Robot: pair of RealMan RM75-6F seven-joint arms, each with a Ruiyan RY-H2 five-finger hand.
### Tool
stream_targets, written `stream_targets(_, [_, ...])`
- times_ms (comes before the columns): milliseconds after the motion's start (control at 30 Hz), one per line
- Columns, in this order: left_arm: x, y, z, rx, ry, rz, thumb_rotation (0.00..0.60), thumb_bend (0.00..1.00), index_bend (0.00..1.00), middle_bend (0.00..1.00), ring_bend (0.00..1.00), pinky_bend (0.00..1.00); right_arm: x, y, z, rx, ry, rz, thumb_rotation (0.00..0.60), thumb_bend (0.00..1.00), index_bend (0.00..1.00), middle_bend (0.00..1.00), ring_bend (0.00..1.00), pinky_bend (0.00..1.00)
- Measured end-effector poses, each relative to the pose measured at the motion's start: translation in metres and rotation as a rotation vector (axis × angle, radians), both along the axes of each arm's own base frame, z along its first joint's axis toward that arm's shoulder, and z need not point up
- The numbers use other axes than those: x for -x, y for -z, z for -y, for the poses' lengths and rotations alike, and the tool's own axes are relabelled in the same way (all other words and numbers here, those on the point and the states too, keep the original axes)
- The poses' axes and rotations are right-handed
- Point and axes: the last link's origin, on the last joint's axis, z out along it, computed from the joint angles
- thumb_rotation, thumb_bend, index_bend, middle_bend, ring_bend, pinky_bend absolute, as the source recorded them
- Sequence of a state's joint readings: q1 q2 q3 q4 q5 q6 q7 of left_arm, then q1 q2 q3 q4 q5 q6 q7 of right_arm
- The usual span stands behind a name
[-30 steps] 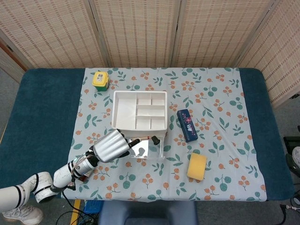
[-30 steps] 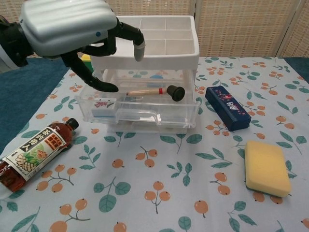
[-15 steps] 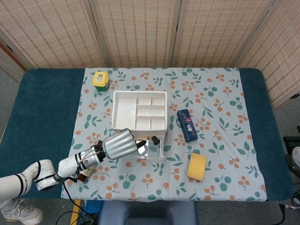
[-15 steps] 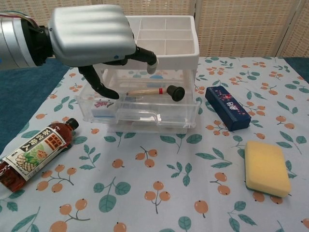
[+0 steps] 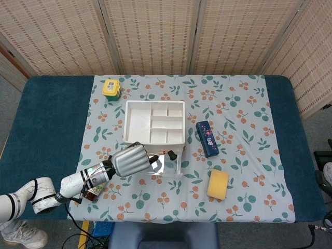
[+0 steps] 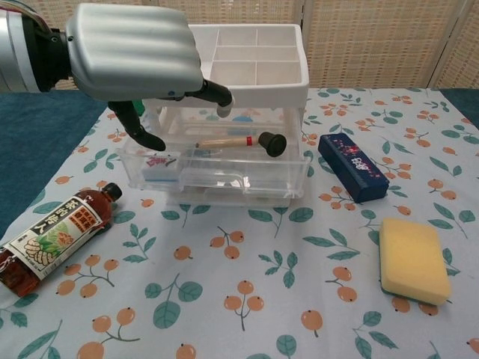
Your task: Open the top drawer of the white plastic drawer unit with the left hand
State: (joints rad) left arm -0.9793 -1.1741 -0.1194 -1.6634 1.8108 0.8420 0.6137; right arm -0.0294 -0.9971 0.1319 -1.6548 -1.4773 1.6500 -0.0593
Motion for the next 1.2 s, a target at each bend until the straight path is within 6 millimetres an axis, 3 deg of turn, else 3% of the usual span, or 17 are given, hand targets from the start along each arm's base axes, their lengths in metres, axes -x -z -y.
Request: stream_targets(1200, [-0.018,0.017,0.004,-0.011,0.017,-0.147,0.6,0.13,0.29,0.96,1.0,1.0,0.007,-0.003,-0.005,0.013,0.017,0.011,0.6,0.39,0.0,0.01,0.01,0.02])
